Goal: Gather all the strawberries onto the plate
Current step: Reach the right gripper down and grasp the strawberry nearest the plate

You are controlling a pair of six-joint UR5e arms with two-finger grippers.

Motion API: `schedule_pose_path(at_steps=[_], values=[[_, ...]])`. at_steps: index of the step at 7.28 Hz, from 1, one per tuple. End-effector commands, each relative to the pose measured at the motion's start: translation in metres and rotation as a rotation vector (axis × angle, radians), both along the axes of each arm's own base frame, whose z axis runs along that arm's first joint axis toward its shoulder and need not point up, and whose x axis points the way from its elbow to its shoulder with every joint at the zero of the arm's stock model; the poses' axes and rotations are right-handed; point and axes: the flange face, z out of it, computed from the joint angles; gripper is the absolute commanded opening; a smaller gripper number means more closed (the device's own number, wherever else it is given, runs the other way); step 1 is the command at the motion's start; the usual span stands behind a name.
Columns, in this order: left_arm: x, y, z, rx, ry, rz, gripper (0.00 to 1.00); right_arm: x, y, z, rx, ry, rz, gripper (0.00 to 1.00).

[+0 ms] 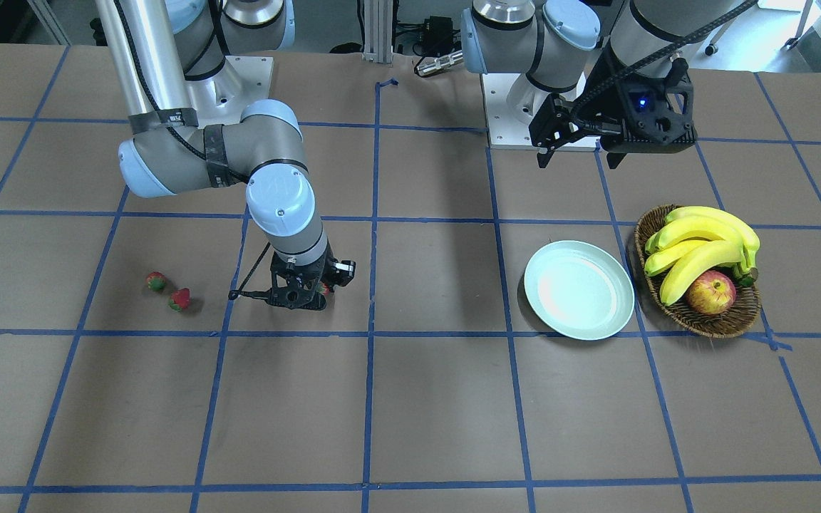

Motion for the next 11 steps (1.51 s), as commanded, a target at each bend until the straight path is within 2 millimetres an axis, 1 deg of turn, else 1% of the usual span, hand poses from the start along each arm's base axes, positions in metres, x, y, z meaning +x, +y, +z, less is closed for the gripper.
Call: schedule_pose_path(at_steps=[1,2,3,4,5,6,7,8,9,10,11], values=[[0.000,0.002,0.001,0.010,0.005,0.001,1.00,0.003,-0.005,0.008,-0.014,-0.018,-0.014,0.00],[-0.001,0.003,0.001,0.011,0.004,-0.001,1.00,0.025,-0.012,0.023,0.000,-0.150,-0.105,0.00],[0.000,0.003,0.001,0.010,0.004,0.002,1.00,0.058,-0.013,0.035,0.016,-0.211,-0.180,0.00],[0.000,0.003,0.001,0.011,0.004,0.002,1.00,0.088,-0.011,0.025,0.040,-0.214,-0.178,0.00],[-0.001,0.003,0.001,0.010,0.004,-0.001,1.00,0.119,-0.010,0.019,0.050,-0.214,-0.184,0.00],[-0.003,0.002,0.000,0.013,0.027,0.004,1.00,0.156,-0.006,0.024,0.035,-0.211,-0.173,0.00],[-0.001,0.002,0.000,0.012,0.021,0.000,1.00,0.175,-0.001,0.017,0.036,-0.202,-0.152,0.01],[-0.001,0.001,0.000,0.005,0.035,0.013,1.00,0.179,0.002,0.011,0.042,-0.194,-0.145,0.02],[0.001,0.000,0.001,0.000,0.034,0.012,1.00,0.181,0.003,0.011,0.027,-0.177,-0.140,0.10],[0.001,0.000,0.001,0.003,0.033,0.009,1.00,0.179,0.005,0.009,0.027,-0.167,-0.139,0.97],[0.001,-0.001,0.000,0.002,0.031,0.009,1.00,0.178,0.006,0.011,0.025,-0.156,-0.139,1.00]])
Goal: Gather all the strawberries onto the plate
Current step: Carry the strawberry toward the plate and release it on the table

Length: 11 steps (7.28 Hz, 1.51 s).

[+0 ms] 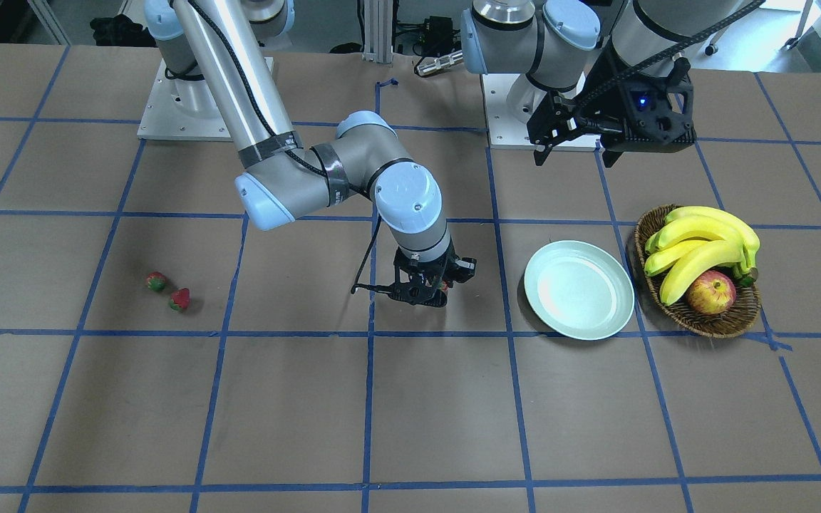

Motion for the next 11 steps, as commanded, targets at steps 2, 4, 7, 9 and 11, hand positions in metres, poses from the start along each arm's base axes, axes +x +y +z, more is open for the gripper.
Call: schedule_pose_path(at_steps=[2,4,7,9,11], values=[[0.002,-0.002,0.000,-0.002,-0.012,-0.001,1.00,-0.006,0.002,0.020,-0.044,0.039,0.005,1.00],[0.002,-0.001,-0.001,0.000,-0.012,-0.002,1.00,-0.038,-0.012,0.056,-0.124,0.125,0.055,1.00],[0.001,-0.001,-0.001,0.001,-0.010,-0.004,1.00,-0.149,-0.054,0.098,-0.113,0.205,0.141,1.00],[0.002,-0.002,-0.002,0.003,-0.012,-0.003,1.00,-0.239,-0.058,0.088,-0.085,0.232,0.240,1.00],[0.002,-0.001,-0.001,0.000,-0.010,-0.001,1.00,-0.330,-0.053,0.070,-0.048,0.208,0.279,1.00]])
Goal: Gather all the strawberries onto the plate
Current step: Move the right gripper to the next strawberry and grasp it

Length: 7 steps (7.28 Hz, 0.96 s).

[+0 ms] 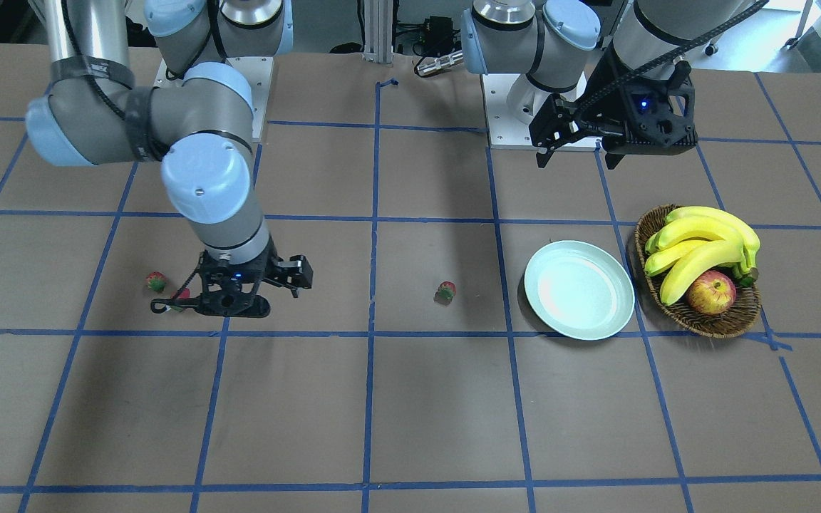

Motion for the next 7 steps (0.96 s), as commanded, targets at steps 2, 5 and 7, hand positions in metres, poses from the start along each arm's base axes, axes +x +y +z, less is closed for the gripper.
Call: schedule_pose_path(at_steps=[2,5,7], values=[[0.001,0.001,0.000,0.002,-0.002,0.001,1.00,-0.090,0.009,-0.032,0.004,-0.017,0.062,0.99],[0.000,0.002,0.000,0.005,0.000,0.001,1.00,-0.112,0.018,-0.067,-0.011,0.025,0.180,0.93],[-0.001,0.006,-0.009,0.024,-0.002,0.015,1.00,-0.118,0.017,-0.075,0.002,0.041,0.179,0.91]])
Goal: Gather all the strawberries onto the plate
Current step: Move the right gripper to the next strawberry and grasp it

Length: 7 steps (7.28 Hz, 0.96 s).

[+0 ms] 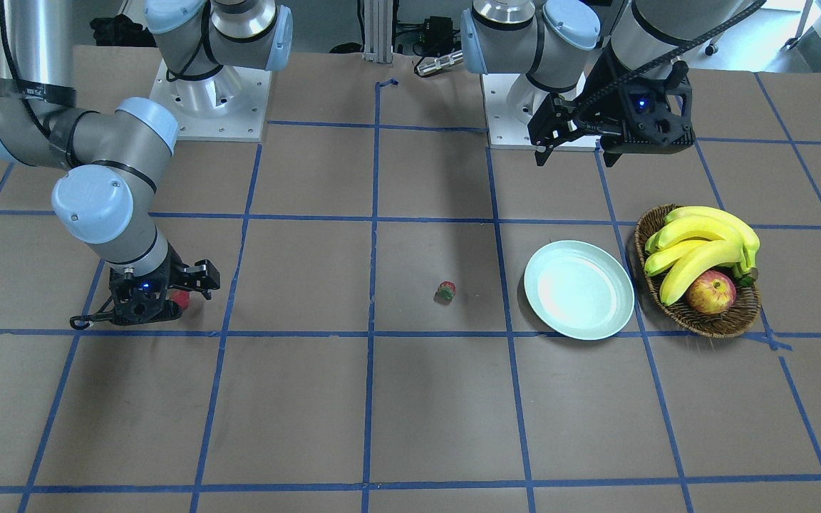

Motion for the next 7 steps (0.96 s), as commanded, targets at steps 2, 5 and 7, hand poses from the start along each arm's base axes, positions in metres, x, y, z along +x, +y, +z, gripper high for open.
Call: schedule_pose_path(at_steps=[2,5,7], values=[[-0.001,0.002,-0.005,0.010,0.001,0.003,1.00,-0.003,0.009,-0.017,0.036,0.015,0.001,0.88],[-0.001,0.006,-0.010,0.018,0.002,0.003,1.00,-0.004,0.006,-0.021,0.054,0.016,0.008,0.46],[-0.002,0.005,-0.009,0.015,0.003,0.005,1.00,-0.004,0.001,-0.014,0.042,0.015,0.000,0.12]])
